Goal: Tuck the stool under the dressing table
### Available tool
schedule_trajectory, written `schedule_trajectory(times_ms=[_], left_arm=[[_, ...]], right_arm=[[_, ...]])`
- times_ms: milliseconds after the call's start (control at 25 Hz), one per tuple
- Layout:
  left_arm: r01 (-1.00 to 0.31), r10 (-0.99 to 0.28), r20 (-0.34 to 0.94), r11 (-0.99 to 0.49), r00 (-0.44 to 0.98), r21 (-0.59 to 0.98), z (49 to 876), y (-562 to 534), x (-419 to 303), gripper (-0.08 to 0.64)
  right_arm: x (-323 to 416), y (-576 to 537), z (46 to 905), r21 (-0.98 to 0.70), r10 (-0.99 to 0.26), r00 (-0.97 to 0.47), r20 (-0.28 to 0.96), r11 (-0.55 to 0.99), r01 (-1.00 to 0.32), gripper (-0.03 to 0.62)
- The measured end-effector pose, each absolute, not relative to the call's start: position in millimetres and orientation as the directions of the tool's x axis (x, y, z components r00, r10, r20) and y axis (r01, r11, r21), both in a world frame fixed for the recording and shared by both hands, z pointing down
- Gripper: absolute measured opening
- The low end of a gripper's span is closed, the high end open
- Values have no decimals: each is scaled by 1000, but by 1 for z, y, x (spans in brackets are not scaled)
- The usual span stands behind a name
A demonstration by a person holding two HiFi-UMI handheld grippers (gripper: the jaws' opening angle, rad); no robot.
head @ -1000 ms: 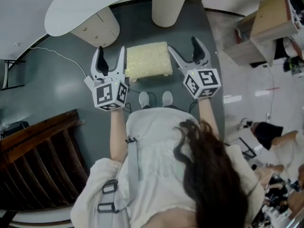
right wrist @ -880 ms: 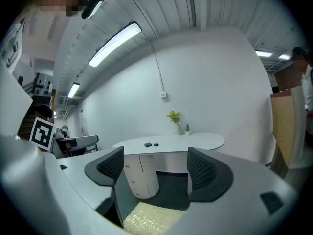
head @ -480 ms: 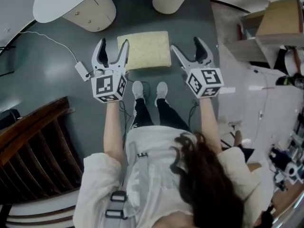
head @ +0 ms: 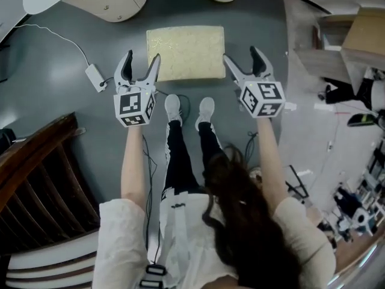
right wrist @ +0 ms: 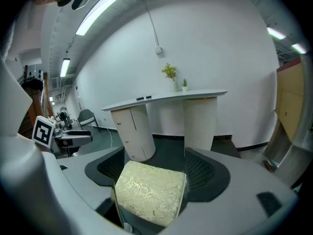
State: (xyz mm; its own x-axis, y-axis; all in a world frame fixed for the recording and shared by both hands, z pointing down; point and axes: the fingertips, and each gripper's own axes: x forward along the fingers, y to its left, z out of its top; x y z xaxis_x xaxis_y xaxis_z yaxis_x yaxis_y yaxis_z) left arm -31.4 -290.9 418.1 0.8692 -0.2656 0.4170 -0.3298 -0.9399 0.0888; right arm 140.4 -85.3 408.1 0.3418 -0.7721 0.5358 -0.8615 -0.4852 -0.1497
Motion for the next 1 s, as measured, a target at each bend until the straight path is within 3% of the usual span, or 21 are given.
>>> schedule_trajectory(times_ms=[440, 1000], left_arm=[[-248, -139, 588, -963, 797, 108, 588, -258, -52, 311], [-240, -59, 779, -964, 624, 119, 717, -229, -131, 311]], right_arm=[[132, -66, 561, -115, -689, 309, 655, -495, -861, 374], [99, -4, 699, -62, -523, 263, 811, -524, -850, 374]])
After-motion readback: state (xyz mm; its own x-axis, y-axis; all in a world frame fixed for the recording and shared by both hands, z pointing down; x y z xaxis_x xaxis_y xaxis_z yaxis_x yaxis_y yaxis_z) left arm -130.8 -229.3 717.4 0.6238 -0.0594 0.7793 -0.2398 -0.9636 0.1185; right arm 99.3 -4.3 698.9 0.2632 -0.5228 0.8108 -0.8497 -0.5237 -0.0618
